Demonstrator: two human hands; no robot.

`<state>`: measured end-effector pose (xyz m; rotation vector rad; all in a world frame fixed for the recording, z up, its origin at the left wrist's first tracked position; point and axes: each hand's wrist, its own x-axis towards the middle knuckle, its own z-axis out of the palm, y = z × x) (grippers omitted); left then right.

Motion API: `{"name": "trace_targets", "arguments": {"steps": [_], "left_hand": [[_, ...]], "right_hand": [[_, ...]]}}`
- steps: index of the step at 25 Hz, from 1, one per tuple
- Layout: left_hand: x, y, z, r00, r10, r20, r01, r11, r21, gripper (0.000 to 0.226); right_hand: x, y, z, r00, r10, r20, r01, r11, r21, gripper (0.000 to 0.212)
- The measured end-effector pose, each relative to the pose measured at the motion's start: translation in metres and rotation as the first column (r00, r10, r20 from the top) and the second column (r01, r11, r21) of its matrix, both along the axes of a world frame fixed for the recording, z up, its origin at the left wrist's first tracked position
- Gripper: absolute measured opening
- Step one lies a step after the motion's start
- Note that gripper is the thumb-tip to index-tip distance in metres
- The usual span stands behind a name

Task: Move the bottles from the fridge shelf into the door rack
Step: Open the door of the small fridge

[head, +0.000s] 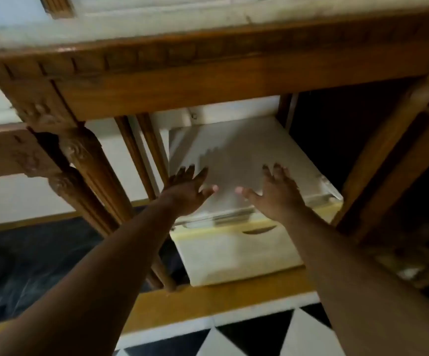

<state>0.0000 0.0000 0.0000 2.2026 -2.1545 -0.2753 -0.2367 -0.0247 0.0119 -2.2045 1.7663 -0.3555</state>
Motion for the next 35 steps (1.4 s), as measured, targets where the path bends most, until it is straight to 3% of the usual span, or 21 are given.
{"name": "trace_targets", "arguments": {"steps": [4, 7, 12, 18, 26, 30, 35], "left_hand": [[0.013, -0.028, -0.067, 0.992, -0.002, 0.128, -0.001, 1.000, 0.026, 0.074], [0.024, -0.031, -0.098, 0.995, 0.027, 0.100, -0.023, 0.999, -0.039, 0.079], [0.035, -0.029, -0.106, 0.995, -0.014, 0.095, 0.018, 0.999, -0.044, 0.073], [0.041, -0.033, -0.112, 0.997, -0.033, 0.076, 0.039, 0.995, -0.087, 0.068], [0.023, -0.029, -0.099, 0.995, -0.044, 0.094, 0.050, 0.997, -0.060, 0.065], [-0.017, -0.048, -0.095, 0.979, -0.197, 0.056, 0.199, 0.979, -0.042, 0.066], [-0.054, -0.083, -0.092, 0.966, -0.253, 0.058, 0.256, 0.966, -0.043, 0.071]], "right_hand": [[0.036, -0.013, -0.067, 1.000, -0.020, 0.003, 0.020, 0.996, -0.087, 0.103], [0.055, -0.022, -0.086, 0.997, -0.050, 0.064, 0.062, 0.978, -0.200, 0.105], [0.078, -0.010, -0.105, 0.981, -0.189, 0.040, 0.192, 0.976, -0.100, 0.114], [0.074, -0.008, -0.104, 0.988, -0.142, -0.056, 0.141, 0.990, -0.012, 0.125], [0.025, 0.048, -0.109, 0.991, 0.012, -0.131, -0.014, 1.000, -0.013, 0.118], [-0.014, 0.071, -0.113, 0.980, -0.062, -0.192, 0.066, 0.998, 0.017, 0.116], [-0.066, 0.095, -0.117, 0.945, -0.173, -0.278, 0.158, 0.984, -0.077, 0.119]]}}
